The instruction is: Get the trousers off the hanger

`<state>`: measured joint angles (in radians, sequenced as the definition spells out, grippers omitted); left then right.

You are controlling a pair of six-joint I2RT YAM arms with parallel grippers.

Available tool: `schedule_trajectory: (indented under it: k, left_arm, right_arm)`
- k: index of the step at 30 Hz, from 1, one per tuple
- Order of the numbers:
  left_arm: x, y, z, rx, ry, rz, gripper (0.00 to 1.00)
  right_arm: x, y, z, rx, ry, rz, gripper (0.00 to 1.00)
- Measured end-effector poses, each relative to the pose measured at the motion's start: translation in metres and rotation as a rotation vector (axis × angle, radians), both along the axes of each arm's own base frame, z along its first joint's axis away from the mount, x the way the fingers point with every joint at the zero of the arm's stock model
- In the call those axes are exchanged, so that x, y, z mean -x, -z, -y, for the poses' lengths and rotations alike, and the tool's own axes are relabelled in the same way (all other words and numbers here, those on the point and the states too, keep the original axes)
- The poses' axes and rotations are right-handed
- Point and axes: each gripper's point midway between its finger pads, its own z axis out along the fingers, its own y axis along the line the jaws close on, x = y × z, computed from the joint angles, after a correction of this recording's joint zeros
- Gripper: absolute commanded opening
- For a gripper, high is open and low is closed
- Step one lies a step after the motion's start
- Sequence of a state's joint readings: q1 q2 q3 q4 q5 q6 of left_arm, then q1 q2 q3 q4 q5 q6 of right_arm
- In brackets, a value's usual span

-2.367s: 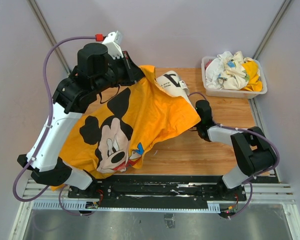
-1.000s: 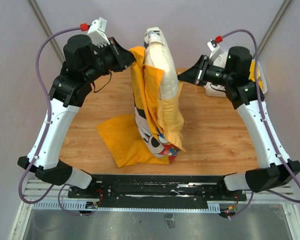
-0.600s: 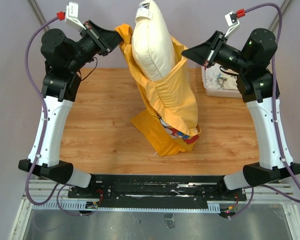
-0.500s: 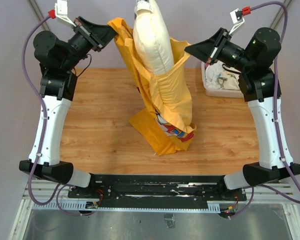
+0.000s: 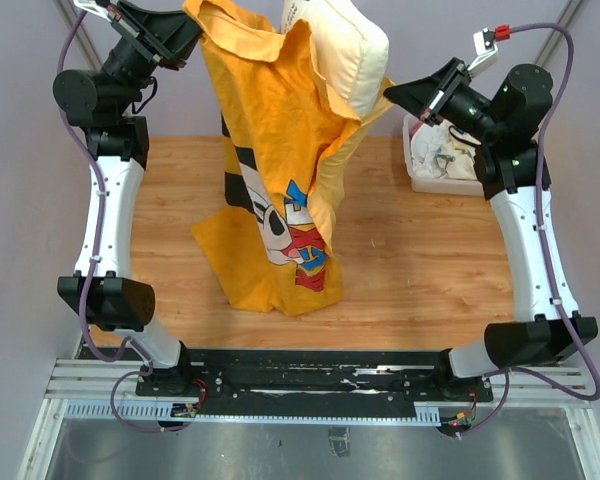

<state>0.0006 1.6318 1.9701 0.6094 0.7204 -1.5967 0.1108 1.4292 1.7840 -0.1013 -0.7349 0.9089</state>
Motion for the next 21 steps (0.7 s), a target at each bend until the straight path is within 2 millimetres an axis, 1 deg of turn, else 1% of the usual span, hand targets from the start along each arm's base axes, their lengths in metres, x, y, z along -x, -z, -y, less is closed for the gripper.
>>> schedule_trajectory:
  k: [1,3,6,9,10,13,16,17,19,21]
  left_arm:
    - [0.001,-0.001,0.0,0.005,0.01,0.0,0.0]
    - [0.004,-0.002,0.001,0.014,0.033,0.003,0.0]
    - [0.013,-0.006,0.0,0.035,0.066,0.029,0.0]
    - [0.019,-0.008,0.0,0.049,0.088,0.048,0.0]
    - [0.02,-0.008,-0.001,0.053,0.094,0.051,0.0]
    - [0.019,-0.001,-0.001,0.074,0.122,0.04,0.0]
    - [0.012,0.005,-0.002,0.095,0.156,0.017,0.0]
    - [0.009,0.006,-0.002,0.098,0.163,0.011,0.0]
    - [0.003,0.003,-0.002,0.099,0.174,0.007,0.0]
    - [0.002,-0.005,-0.001,0.098,0.179,0.015,0.0]
  right_arm:
    - [-0.003,0.001,-0.001,-0.005,-0.003,-0.007,0.01]
    - [-0.005,-0.005,-0.002,-0.009,-0.012,-0.002,0.01]
    - [-0.001,-0.039,-0.004,-0.021,-0.033,0.071,0.0]
    - [0.014,-0.074,0.001,-0.034,-0.034,0.158,0.01]
    - [0.022,-0.086,0.004,-0.04,-0.031,0.196,0.01]
    - [0.045,-0.113,0.009,-0.073,-0.03,0.282,0.01]
    - [0.061,-0.127,0.009,-0.111,-0.054,0.331,0.01]
    - [0.063,-0.129,0.008,-0.12,-0.063,0.338,0.0]
    - [0.061,-0.126,0.002,-0.138,-0.087,0.332,0.01]
    - [0.053,-0.115,-0.007,-0.148,-0.111,0.298,0.01]
